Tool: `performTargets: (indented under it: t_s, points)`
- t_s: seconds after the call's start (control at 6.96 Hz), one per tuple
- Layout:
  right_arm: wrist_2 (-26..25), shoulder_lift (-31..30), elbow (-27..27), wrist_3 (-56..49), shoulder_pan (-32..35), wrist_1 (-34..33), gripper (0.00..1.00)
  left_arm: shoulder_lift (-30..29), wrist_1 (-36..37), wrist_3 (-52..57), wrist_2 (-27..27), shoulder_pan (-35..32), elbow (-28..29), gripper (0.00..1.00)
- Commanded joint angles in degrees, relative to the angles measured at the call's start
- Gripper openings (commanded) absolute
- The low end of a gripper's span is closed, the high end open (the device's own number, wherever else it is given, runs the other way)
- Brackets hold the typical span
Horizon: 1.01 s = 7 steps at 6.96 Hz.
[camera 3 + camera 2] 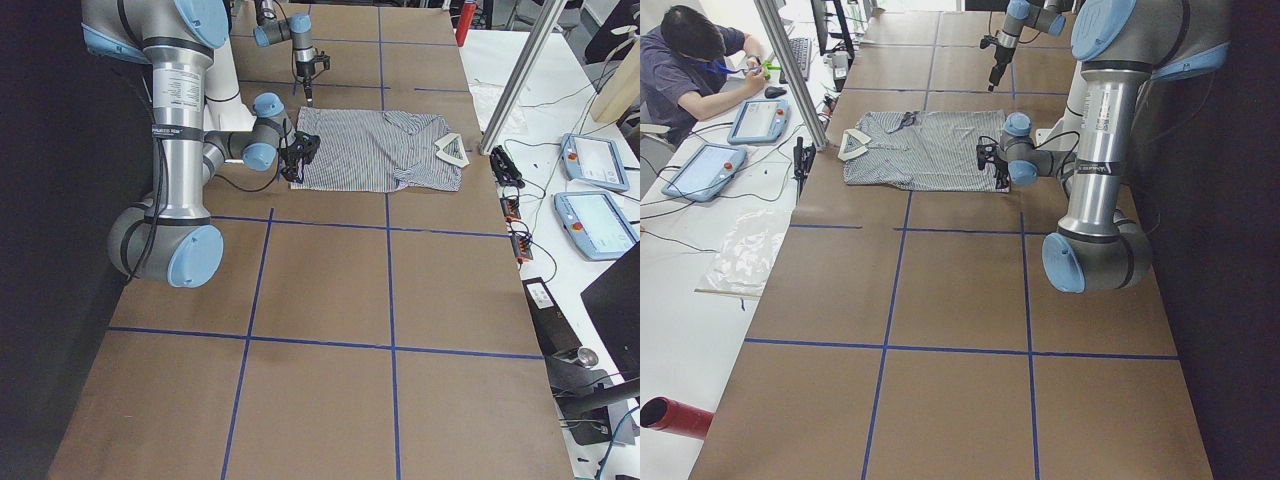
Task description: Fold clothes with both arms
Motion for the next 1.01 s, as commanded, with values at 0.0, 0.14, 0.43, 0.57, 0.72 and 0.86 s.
performTargets:
  t_s: [0.0, 0.14, 0.43, 0.57, 0.72, 0.86]
  points:
    - [-0.7, 0.15, -0.06, 0.02, -0.54, -0.14, 0.81, 0.84, 0.0, -0.04, 0.18, 1.17, 0.19, 0.51]
    - [-0.7, 0.15, 0.02, 0.02, -0.54, -0.14, 0.81, 0.84, 0.0, -0.04, 0.18, 1.52, 0.37, 0.51]
    - [-0.79, 0.15, 0.03, 0.02, -0.54, -0.14, 0.82, 0.67, 0.0, -0.12, 0.8, 1.87, 0.45, 0.47]
    - [-0.79, 0.06, 0.03, 0.02, -0.54, -0.14, 0.82, 0.58, 0.0, -0.21, 0.8, 2.13, 0.63, 0.46]
    - [-0.79, 0.06, 0.03, 0.02, -0.45, -0.14, 0.82, 0.58, 0.0, -0.21, 0.8, 2.22, 0.54, 0.46]
    - [-0.79, 0.15, 0.03, 0.02, -0.45, -0.14, 0.82, 0.49, 0.0, -0.21, 0.8, 2.4, 0.63, 0.46]
